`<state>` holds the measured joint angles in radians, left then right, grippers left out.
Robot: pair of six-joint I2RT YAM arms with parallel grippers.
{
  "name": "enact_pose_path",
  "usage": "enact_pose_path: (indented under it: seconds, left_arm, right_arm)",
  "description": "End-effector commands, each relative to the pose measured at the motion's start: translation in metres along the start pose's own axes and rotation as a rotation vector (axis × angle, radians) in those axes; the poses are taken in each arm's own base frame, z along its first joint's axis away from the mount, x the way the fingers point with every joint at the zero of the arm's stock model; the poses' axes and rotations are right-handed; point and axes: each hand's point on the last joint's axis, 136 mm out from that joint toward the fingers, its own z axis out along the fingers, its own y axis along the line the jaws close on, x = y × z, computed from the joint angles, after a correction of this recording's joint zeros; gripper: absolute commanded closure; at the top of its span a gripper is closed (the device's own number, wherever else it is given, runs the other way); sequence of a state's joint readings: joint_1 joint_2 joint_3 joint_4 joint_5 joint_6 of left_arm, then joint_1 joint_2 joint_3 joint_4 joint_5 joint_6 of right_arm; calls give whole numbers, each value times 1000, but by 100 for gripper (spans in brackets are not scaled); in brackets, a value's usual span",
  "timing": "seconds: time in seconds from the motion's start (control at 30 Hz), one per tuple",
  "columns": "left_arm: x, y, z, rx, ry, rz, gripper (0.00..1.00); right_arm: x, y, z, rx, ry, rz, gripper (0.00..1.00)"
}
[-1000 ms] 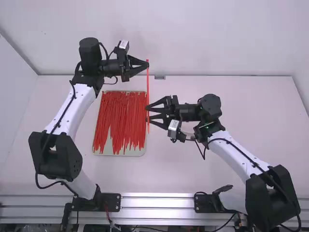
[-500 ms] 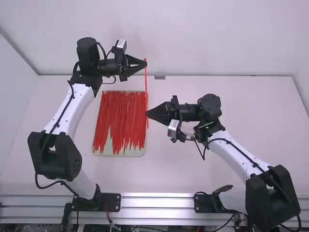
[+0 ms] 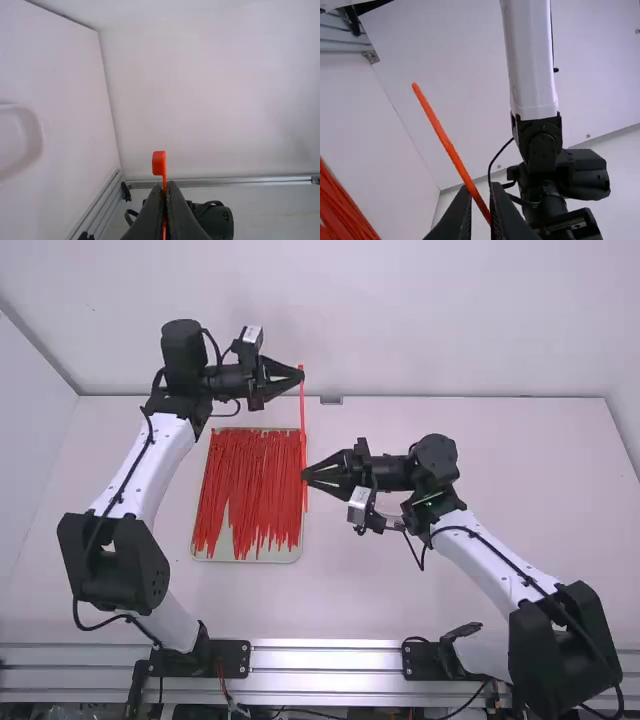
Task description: Fasten the cable tie
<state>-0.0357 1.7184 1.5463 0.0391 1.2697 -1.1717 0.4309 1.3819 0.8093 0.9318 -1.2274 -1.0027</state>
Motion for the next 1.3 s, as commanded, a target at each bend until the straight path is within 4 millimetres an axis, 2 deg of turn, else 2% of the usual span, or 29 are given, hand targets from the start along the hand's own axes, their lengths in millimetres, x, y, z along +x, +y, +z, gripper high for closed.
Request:
enact_pose_path:
  seconds: [0.0,0.37,0.57,0.7,0.83,0.93,1.07,1.13,1.27]
  left_arm:
    - [3,-11,-1,7,5,49,98]
    - [7,-13,4,12,17,68,98]
    - [7,-13,4,12,17,74,98]
    - [5,-12,4,9,9,172,98]
    - [7,-8,4,4,12,462,98]
    - [7,-4,3,-4,12,595,98]
    - [5,-3,2,-12,5,643,98]
    - [2,-1,2,-25,-9,644,98]
    - [2,-1,2,-23,-10,678,98]
  right_arm:
    - [0,3,0,-5,-5,16,98]
    - [0,4,1,-8,-6,24,100]
    - [2,5,0,-11,-1,91,100]
    - [1,5,0,-11,0,258,100]
    - [1,4,0,-9,-1,536,100]
    - [0,-2,0,13,-3,703,100]
    - [24,-23,-8,177,75,947,100]
    - [38,-29,-16,250,121,979,100]
    - [44,-35,-25,278,143,923,100]
